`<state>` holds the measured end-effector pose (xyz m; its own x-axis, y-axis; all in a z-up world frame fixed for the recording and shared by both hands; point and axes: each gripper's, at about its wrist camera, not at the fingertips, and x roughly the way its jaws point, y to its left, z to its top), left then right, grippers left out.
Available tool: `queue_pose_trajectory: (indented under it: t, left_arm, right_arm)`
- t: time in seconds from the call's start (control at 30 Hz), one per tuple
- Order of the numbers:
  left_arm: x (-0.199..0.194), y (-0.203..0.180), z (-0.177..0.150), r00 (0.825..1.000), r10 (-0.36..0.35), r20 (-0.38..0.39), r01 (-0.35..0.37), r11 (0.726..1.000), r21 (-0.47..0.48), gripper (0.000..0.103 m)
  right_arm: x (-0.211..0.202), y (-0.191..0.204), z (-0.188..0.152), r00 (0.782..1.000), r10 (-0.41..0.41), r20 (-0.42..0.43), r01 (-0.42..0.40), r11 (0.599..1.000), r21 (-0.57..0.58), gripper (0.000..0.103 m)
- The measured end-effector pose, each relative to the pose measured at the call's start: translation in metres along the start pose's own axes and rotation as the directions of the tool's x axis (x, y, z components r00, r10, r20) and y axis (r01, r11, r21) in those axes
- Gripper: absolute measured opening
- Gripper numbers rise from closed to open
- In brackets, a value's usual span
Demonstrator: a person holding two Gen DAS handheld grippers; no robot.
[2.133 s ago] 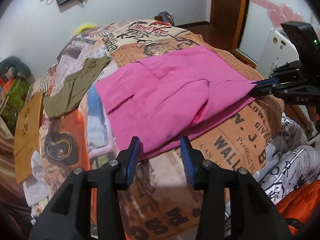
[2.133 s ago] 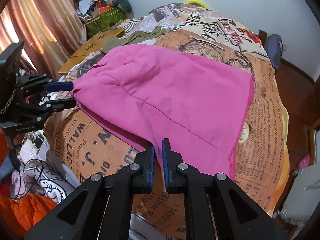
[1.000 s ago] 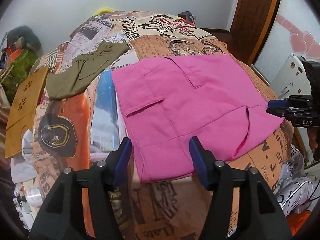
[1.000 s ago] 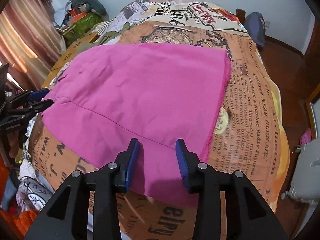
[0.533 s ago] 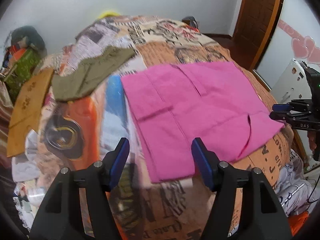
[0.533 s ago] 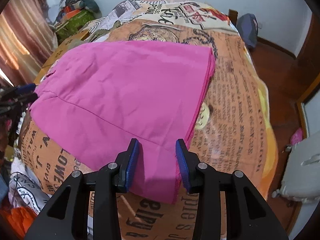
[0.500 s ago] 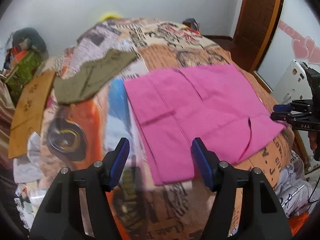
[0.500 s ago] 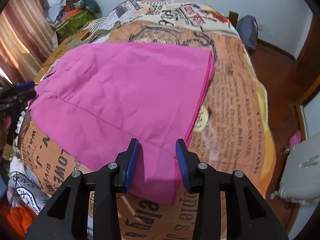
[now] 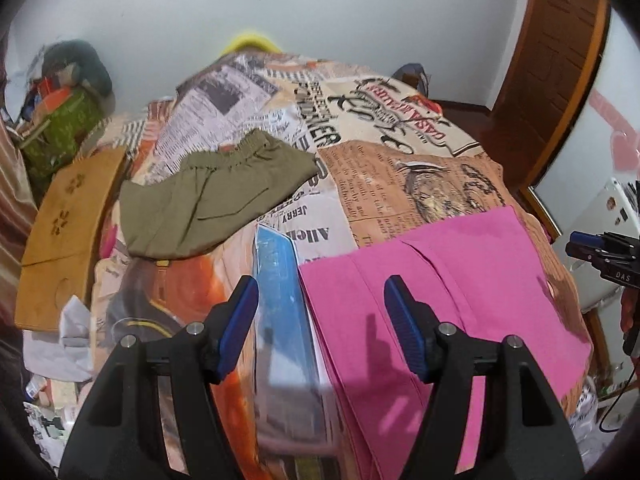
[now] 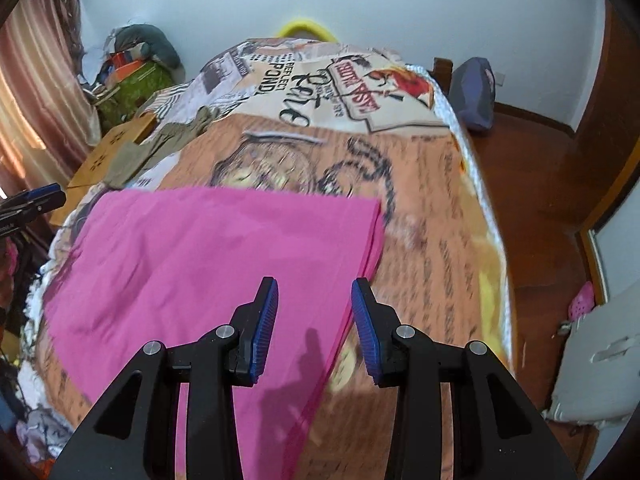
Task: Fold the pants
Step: 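Move both grippers to the folded edge and close the right gripper on it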
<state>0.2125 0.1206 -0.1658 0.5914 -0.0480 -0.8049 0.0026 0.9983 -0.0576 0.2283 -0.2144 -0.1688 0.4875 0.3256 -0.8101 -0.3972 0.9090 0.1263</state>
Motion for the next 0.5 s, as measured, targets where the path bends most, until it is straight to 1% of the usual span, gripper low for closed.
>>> queue_pose_trajectory:
  t: [0.13,0.3,0.4,0.47,0.5]
  left_arm:
    - [0.030,0.007,0.013,0.998,-0.008,-0.054,0.006,1.000,-0.023,0.065]
    - [0.065,0.014,0.022,0.994,-0.021,-0.112,0.015,0.998,-0.053,0.065]
    - [0.083,0.010,0.017,0.991,-0.008,-0.135,0.004,1.000,-0.027,0.065]
    - [0.093,0.006,0.010,0.987,-0.009,-0.158,0.008,1.000,-0.006,0.066]
    - [0.094,0.005,0.006,0.989,-0.018,-0.147,0.016,1.000,-0.010,0.066]
  right_arm:
    - [0.019,-0.010,0.017,1.000,-0.011,-0.007,0.011,1.000,0.000,0.035]
    - [0.048,-0.021,0.029,0.999,-0.018,-0.034,0.018,1.000,0.017,0.035]
    - [0.068,-0.025,0.033,0.998,-0.026,-0.058,0.027,0.999,0.018,0.035]
    - [0.081,-0.029,0.032,0.997,-0.027,-0.078,0.028,0.999,0.021,0.039]
    - [0.088,-0.031,0.031,0.996,-0.021,-0.088,0.023,0.999,0.027,0.039]
